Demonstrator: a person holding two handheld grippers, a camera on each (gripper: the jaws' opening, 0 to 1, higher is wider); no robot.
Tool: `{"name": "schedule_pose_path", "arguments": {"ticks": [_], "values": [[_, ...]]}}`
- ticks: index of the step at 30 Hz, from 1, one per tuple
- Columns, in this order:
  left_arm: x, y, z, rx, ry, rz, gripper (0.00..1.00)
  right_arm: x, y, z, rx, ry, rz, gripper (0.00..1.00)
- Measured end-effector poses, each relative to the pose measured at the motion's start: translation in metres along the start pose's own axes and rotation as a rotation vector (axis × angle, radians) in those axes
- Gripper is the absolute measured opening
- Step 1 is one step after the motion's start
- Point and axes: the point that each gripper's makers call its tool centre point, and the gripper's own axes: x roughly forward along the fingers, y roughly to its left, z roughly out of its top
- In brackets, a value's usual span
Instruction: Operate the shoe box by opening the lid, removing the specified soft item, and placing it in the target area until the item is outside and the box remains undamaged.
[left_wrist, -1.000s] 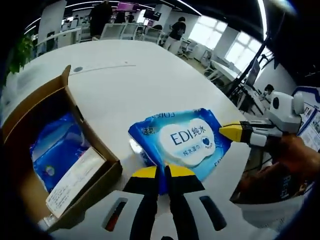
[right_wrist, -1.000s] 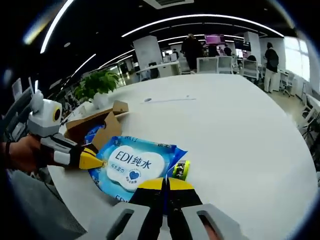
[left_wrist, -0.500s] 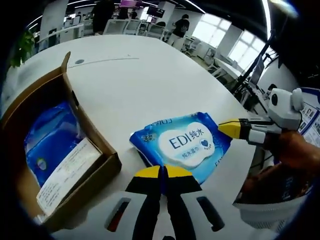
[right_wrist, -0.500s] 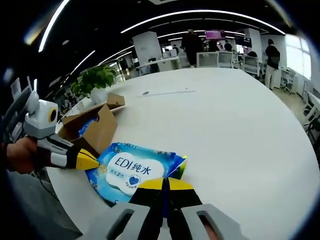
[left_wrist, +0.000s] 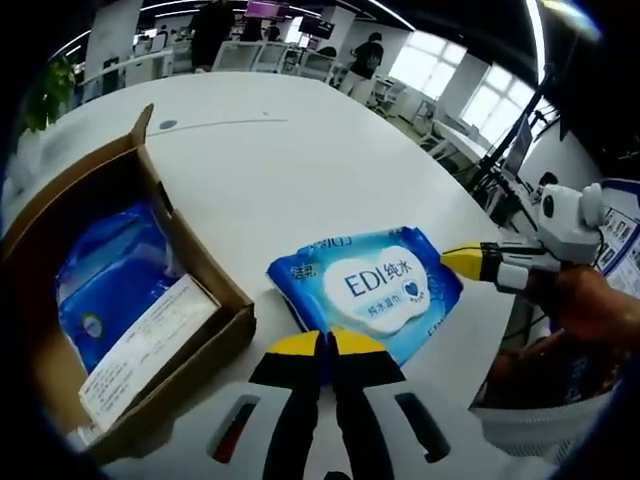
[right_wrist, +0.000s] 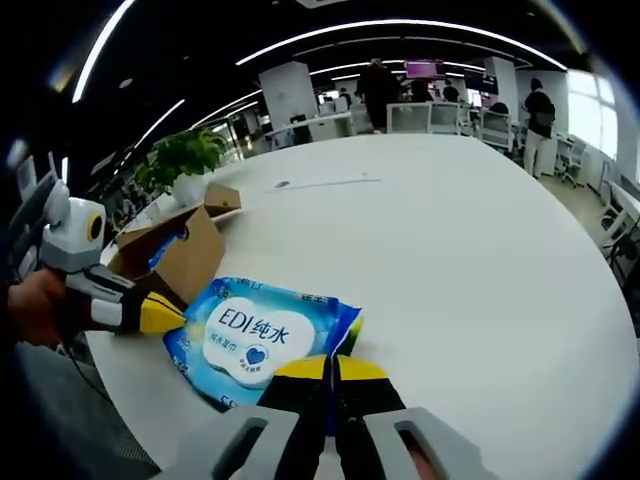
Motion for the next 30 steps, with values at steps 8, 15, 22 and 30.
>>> {"name": "schedule_pose_path", "arguments": {"ticks": [8, 15, 22, 30], "values": [[-0.011, 0.009, 0.001, -0.004, -0.022, 0.019, 0.00, -0.004, 0.001, 0.001, -0.004, -0.002, -0.019, 0.00], [-0.030, 0.017, -0.001, -0.019, -0.050, 0.025, 0.00, -0.010, 0.000, 0.000, 0.003, -0.009, -0.031, 0.00], [-0.054, 0.013, -0.008, 0.055, -0.087, 0.007, 0.00, -0.014, 0.006, 0.002, -0.022, -0.009, -0.027, 0.00], [-0.083, 0.031, -0.016, 0.058, -0.137, 0.010, 0.00, -0.020, 0.016, 0.002, -0.033, -0.018, -0.022, 0.00]]}}
